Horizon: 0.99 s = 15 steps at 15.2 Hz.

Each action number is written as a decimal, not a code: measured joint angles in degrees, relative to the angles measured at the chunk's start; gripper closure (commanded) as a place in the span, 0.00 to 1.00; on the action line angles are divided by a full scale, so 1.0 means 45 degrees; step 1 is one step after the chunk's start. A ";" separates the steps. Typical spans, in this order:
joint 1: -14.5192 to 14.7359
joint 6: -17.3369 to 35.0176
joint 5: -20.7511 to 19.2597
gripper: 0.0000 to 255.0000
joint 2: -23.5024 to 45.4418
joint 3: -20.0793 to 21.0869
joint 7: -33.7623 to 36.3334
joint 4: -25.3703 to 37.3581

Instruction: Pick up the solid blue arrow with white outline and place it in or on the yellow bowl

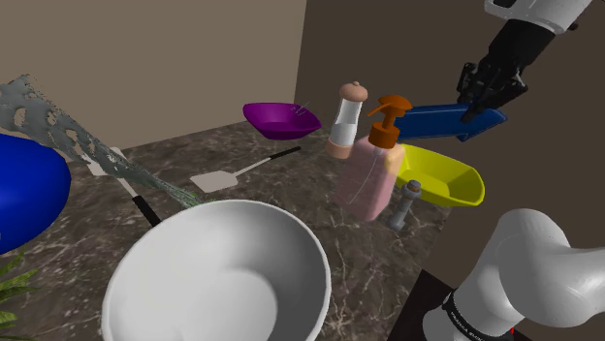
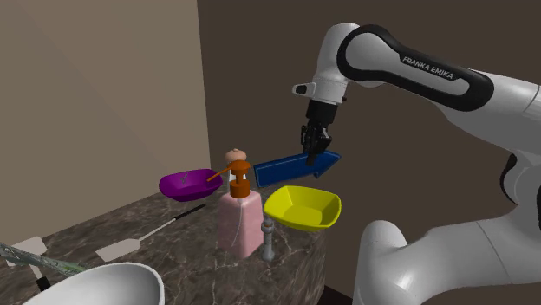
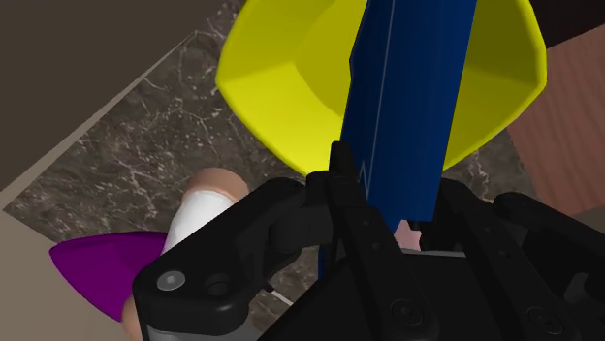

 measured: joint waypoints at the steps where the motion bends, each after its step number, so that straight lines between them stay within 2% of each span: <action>1: -0.0019 0.0093 -0.0016 1.00 -0.0111 -0.0008 -0.0003 -0.0208; 12: -0.0252 0.1366 -0.0276 1.00 -0.1270 -0.0212 -0.0079 -0.2640; 15: -0.0274 0.1507 -0.0315 1.00 -0.1355 -0.0255 -0.0099 -0.2852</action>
